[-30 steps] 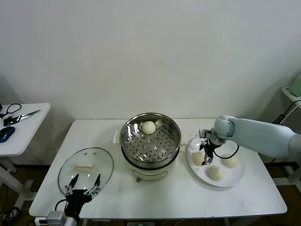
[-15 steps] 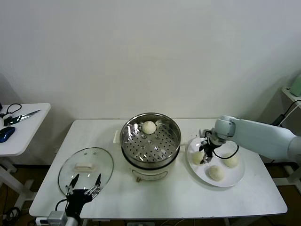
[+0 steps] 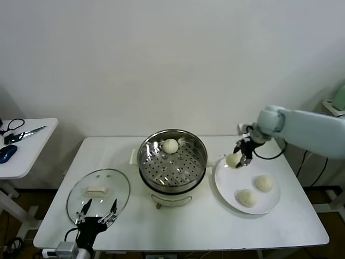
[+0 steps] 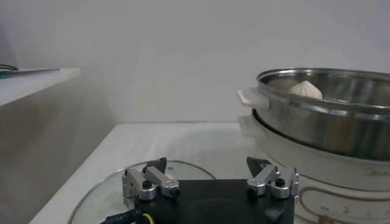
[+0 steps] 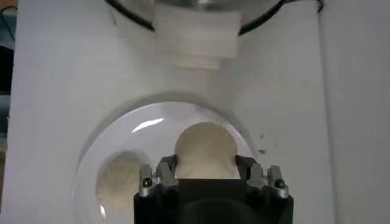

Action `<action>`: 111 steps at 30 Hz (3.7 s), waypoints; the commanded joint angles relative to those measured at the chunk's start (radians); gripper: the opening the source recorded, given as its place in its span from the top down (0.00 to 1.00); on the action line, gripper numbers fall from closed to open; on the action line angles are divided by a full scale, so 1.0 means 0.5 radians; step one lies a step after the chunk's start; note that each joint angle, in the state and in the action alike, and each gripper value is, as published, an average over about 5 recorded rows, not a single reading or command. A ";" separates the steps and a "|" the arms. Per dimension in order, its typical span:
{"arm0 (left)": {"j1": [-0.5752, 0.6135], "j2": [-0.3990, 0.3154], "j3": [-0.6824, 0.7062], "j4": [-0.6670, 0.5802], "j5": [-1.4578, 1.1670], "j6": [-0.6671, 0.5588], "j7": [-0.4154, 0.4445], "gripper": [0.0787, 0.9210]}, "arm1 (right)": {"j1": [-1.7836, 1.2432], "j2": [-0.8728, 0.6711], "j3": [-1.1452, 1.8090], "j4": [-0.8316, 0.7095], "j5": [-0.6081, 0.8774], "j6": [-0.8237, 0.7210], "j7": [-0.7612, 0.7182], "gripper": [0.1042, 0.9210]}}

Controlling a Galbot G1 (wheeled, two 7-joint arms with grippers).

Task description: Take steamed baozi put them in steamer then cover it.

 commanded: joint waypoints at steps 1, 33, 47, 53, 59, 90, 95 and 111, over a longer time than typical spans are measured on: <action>0.001 0.008 0.008 -0.011 0.005 0.008 0.002 0.12 | 0.706 0.127 -0.172 0.282 0.398 -0.048 -0.083 0.32; 0.060 0.003 -0.004 -0.029 0.027 -0.025 0.007 0.12 | -0.533 1.214 0.288 -0.342 0.167 -0.369 0.422 0.32; 0.032 0.003 -0.004 -0.020 0.019 -0.012 0.010 0.12 | -0.648 1.293 0.306 -0.472 0.101 -0.372 0.433 0.32; 0.021 0.004 0.000 -0.014 0.018 -0.007 0.010 0.12 | -0.612 1.251 0.339 -0.419 0.071 -0.324 0.415 0.26; 0.016 0.002 0.003 -0.019 0.017 0.005 0.011 0.12 | -0.315 0.992 0.331 -0.238 0.014 -0.101 0.189 0.13; -0.017 -0.014 -0.021 -0.062 -0.025 0.059 0.059 0.12 | -0.496 -0.631 -0.037 0.510 -0.556 -0.021 0.079 0.12; -0.012 -0.016 -0.023 -0.057 -0.027 0.055 0.060 0.12 | -0.732 -0.599 0.155 0.432 -0.615 -0.067 0.126 0.12; -0.003 -0.010 -0.019 -0.056 -0.021 0.053 0.060 0.12 | -1.068 -0.455 0.421 0.195 -0.705 -0.130 0.199 0.12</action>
